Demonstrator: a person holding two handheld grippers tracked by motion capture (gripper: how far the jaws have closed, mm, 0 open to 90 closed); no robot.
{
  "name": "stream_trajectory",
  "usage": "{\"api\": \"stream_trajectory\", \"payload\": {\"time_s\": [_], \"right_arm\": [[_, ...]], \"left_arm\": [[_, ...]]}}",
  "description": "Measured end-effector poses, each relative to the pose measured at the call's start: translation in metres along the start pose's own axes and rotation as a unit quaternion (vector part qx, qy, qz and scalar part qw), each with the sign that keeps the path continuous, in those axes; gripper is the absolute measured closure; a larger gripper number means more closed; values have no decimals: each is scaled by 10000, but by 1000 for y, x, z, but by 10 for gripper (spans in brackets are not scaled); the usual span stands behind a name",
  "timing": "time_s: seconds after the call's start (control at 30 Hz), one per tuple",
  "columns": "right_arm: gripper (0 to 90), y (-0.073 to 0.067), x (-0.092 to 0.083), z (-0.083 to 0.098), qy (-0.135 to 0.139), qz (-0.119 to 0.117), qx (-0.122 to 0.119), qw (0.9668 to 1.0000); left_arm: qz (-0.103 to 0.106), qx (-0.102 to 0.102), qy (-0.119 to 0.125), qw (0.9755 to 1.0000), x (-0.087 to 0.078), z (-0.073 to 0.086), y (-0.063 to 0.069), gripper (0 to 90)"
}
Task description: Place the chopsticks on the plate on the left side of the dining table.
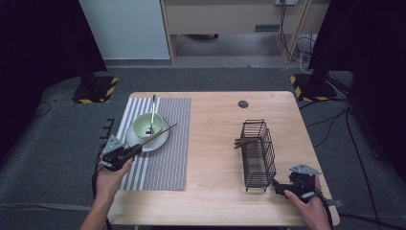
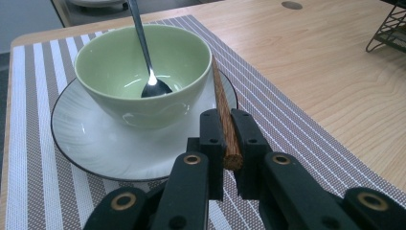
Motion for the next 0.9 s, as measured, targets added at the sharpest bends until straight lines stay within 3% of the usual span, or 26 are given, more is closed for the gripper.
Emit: {"api": "stream_trajectory", "payload": {"time_s": [0.9], "right_arm": [[7,0,0,0,0,0,1,10000]], "left_arm": [[-9,-30,-411,9992,13,33,-5,835]]}}
Point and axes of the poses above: each handheld gripper's, and its own axes: x roughly forward along the jaws, z roughly out of its underside, y roughly to its right, the point moved 1 cm from there along x, roughly forward along the jaws, and after that the axes turned 5 degrees about -x, right-handed, at the moved point
